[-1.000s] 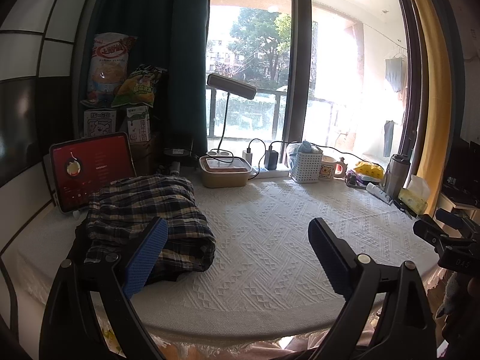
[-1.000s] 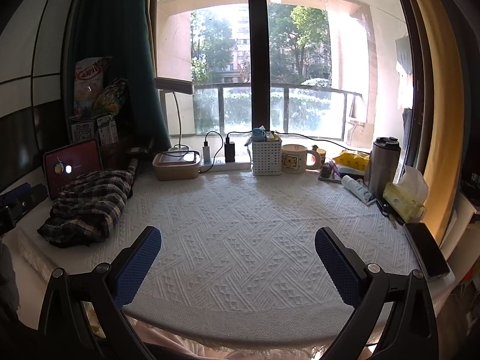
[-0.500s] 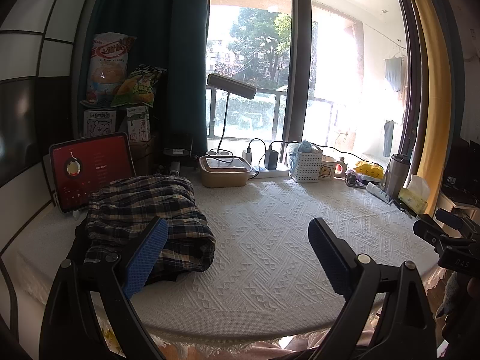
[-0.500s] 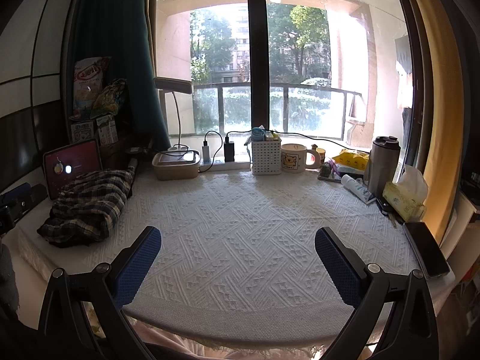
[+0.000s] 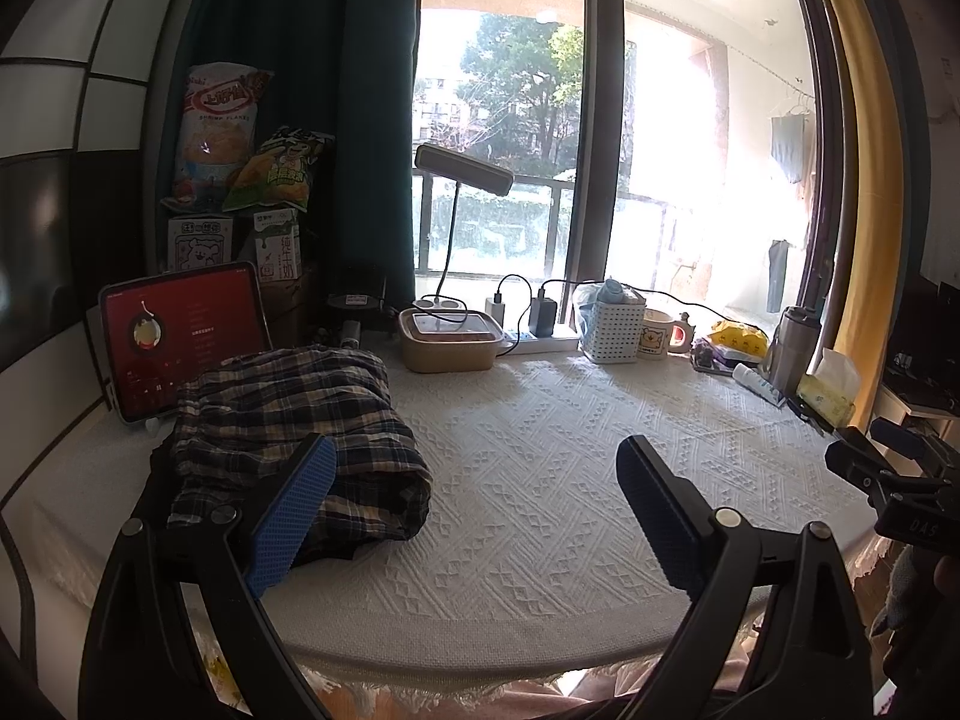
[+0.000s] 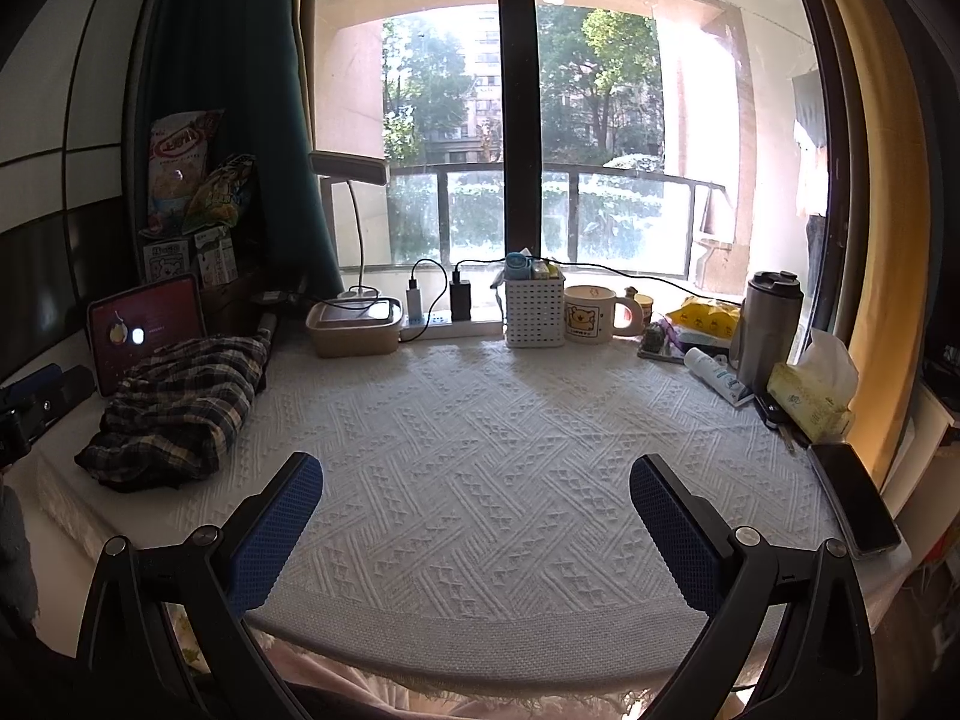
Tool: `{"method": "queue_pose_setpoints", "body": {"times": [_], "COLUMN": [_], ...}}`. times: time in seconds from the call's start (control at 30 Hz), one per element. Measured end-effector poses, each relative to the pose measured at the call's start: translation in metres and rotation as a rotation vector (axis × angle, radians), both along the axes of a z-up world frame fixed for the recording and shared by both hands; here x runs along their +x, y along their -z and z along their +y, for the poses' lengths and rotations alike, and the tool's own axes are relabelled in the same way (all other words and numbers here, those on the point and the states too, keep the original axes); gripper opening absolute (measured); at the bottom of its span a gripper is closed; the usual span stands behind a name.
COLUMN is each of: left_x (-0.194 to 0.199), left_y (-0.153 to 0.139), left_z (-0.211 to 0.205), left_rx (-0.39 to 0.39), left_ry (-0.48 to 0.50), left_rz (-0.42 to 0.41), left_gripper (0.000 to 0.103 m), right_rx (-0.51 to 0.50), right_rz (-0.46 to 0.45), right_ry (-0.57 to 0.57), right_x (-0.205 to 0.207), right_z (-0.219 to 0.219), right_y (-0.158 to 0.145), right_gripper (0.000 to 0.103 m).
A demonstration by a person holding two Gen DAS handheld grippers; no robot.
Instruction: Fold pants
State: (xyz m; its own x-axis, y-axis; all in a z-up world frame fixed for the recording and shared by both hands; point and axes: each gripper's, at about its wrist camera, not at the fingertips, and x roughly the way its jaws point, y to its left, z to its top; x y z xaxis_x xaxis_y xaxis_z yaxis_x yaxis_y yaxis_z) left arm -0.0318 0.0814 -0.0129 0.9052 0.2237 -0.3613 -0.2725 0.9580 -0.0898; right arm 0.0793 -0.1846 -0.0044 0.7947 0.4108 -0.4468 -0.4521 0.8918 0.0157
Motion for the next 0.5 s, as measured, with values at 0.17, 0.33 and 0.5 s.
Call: {"method": "queue_pose_setpoints", "body": {"times": [0.17, 0.33, 0.5], "left_x": [-0.0005, -0.0005, 0.0004], "left_y": [0.0003, 0.0002, 0.0002], "left_z": [0.0, 0.0008, 0.0026], "left_rx": [0.0, 0.004, 0.004], "left_ry": [0.002, 0.006, 0.008], "left_rz": [-0.001, -0.002, -0.001], "left_gripper": [0.094, 0.094, 0.094], "right_rx": [0.0, 0.0, 0.001], "right_rz": [0.0, 0.0, -0.001], "right_ry": [0.001, 0.001, 0.0], "right_x": [-0.0003, -0.0004, -0.0007], "right_z": [0.0002, 0.0005, 0.0004], "right_y": [0.0001, 0.0, 0.0001], "right_gripper": [0.103, 0.103, 0.103]}}
